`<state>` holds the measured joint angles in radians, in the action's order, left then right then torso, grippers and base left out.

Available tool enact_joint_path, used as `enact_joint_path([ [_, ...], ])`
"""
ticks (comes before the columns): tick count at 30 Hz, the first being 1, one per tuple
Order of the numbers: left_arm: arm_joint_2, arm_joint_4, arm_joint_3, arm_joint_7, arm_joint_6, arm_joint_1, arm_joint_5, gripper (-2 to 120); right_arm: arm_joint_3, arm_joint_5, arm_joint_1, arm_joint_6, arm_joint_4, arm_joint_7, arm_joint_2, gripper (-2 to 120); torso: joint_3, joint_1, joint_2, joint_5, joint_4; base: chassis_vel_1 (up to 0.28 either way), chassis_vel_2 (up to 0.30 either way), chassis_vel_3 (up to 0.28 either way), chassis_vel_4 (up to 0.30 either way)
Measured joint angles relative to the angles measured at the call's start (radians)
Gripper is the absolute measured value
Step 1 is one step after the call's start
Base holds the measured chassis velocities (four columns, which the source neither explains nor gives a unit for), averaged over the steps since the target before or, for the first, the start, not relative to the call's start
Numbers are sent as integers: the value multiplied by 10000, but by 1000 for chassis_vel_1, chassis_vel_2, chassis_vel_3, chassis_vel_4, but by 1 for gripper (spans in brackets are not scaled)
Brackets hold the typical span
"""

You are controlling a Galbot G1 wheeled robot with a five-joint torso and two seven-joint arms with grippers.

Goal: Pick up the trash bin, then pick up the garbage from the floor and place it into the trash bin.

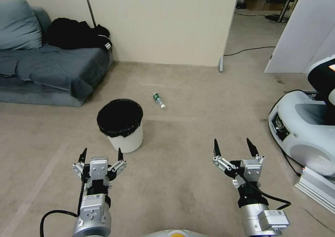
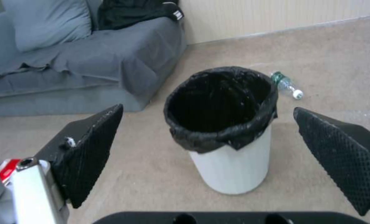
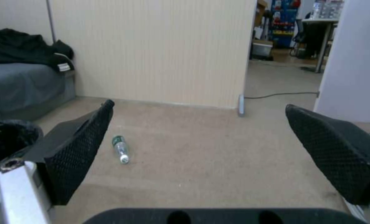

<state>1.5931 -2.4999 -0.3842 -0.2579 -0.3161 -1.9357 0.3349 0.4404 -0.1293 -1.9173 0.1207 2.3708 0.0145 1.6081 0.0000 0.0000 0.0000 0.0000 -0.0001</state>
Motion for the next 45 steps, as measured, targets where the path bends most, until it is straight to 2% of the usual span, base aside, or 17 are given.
enact_joint_path([
  [13, -20, -17, -21, -21, -17, -78, -246, 100, -105, 512, -39, -54, 130, 5, 0, 100, 0, 0, 0, -3, 0, -143, 149, 156, -153],
  [34, 73, -17, -40, -2, -24, -154, -204, 100, -93, 463, -43, 425, 173, -283, 0, 100, 1, 0, 0, 0, 2, -116, 122, 129, -124],
  [41, 42, -16, -342, 174, -116, 52, -517, 100, -76, 125, -58, 759, -4, -298, 0, 100, 0, -1, 0, -1, 1, -3, 5, 7, -2],
  [45, 47, -15, -1107, 273, -469, 558, -1205, 100, 40, 62, -79, 770, 7, -294, 0, 100, 0, 0, 0, -2, 1, 0, 0, 0, 0],
])
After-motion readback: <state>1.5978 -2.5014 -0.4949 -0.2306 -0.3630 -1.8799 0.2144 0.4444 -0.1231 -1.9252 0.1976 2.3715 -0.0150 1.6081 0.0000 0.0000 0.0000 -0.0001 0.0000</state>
